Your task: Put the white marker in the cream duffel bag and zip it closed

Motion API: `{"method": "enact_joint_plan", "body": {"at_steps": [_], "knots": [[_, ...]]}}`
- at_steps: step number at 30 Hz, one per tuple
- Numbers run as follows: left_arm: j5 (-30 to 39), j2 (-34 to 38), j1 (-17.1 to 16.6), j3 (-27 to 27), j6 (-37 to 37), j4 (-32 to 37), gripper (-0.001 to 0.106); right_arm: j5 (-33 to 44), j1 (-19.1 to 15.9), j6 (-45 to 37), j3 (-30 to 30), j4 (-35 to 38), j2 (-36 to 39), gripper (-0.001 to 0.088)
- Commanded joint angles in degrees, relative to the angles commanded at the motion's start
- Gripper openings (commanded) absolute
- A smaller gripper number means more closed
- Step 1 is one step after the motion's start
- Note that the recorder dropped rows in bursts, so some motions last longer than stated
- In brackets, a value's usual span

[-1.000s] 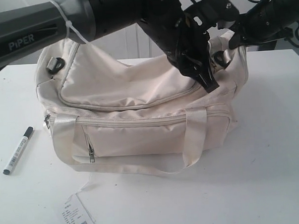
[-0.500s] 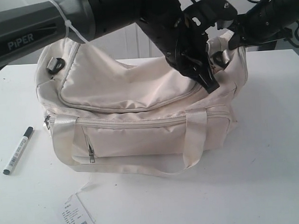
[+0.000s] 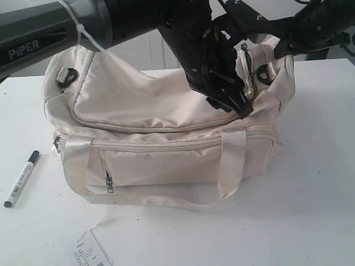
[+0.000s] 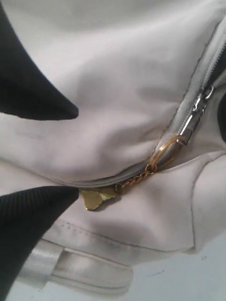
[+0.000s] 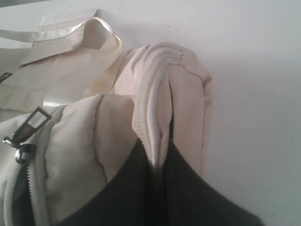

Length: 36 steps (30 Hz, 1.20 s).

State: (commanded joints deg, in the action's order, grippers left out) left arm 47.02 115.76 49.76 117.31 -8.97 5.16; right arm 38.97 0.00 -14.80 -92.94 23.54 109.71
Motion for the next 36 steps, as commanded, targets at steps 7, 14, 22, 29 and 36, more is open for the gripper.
{"method": "enact_joint_plan", "body": {"at_steps": [7, 14, 22, 29, 36], "knots": [[-7.04, -0.34, 0.00, 0.00, 4.49, -3.06, 0.043, 0.00, 0.00, 0.00, 0.00, 0.00, 0.00, 0.0000], [-12.19, 2.81, -3.05, 0.00, 13.80, -15.15, 0.039, -0.12, 0.00, 0.00, 0.00, 0.00, 0.00, 0.0000], [-15.66, 4.65, -3.79, 0.11, 12.75, -20.74, 0.039, -0.12, 0.00, 0.00, 0.00, 0.00, 0.00, 0.0000], [-16.15, 6.80, -3.79, 0.80, 13.50, -22.31, 0.039, -0.12, 0.00, 0.00, 0.00, 0.00, 0.00, 0.0000], [-18.82, 7.63, -3.69, 0.80, 13.50, -22.29, 0.039, -0.12, 0.00, 0.00, 0.00, 0.00, 0.00, 0.0000]]}}
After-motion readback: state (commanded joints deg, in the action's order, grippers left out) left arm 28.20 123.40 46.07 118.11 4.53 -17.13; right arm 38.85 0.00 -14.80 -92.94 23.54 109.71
